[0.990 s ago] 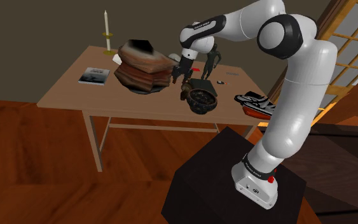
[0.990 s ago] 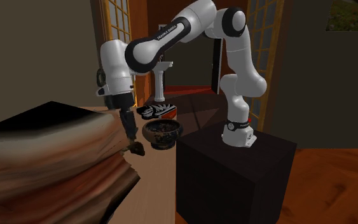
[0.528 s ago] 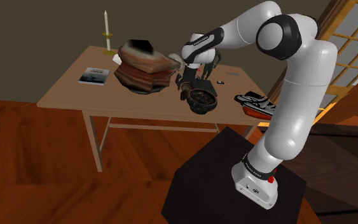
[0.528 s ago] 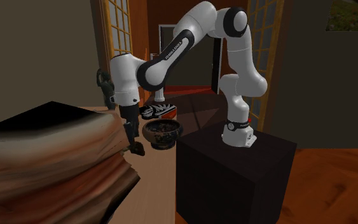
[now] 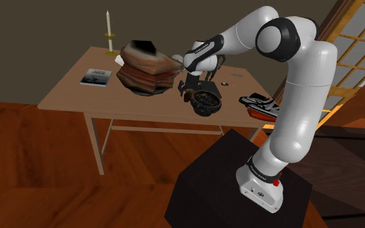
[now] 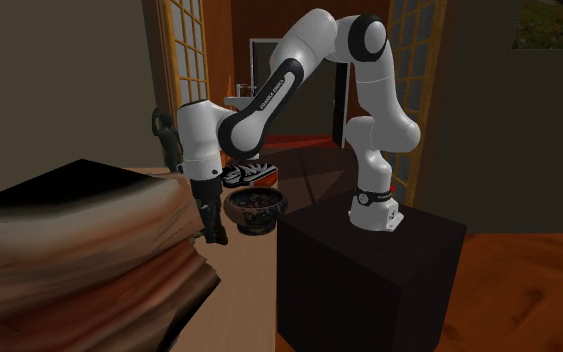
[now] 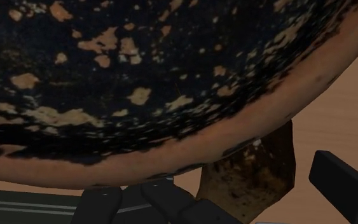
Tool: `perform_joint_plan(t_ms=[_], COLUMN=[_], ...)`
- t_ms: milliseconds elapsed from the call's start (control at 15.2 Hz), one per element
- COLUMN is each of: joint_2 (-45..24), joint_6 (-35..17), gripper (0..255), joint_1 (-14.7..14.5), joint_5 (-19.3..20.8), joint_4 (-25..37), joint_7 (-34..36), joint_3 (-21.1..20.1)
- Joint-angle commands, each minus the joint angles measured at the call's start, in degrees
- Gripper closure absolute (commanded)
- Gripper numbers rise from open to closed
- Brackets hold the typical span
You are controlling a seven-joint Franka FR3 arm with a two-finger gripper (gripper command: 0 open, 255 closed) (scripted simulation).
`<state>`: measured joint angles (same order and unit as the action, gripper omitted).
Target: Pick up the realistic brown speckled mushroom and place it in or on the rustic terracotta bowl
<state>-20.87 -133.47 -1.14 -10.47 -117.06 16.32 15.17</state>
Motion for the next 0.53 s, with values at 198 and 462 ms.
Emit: perform_joint_plan(t_ms=[198, 462], joint_2=[-0.1, -0.1], joint_6=[-0.1, -0.1], gripper=[0, 255], joint_1=[0.0, 0.0], joint_5=[0.0, 0.0], joint_4=[0.0, 0.0], joint_7=[0.0, 0.0], joint_3=[0.0, 0.0])
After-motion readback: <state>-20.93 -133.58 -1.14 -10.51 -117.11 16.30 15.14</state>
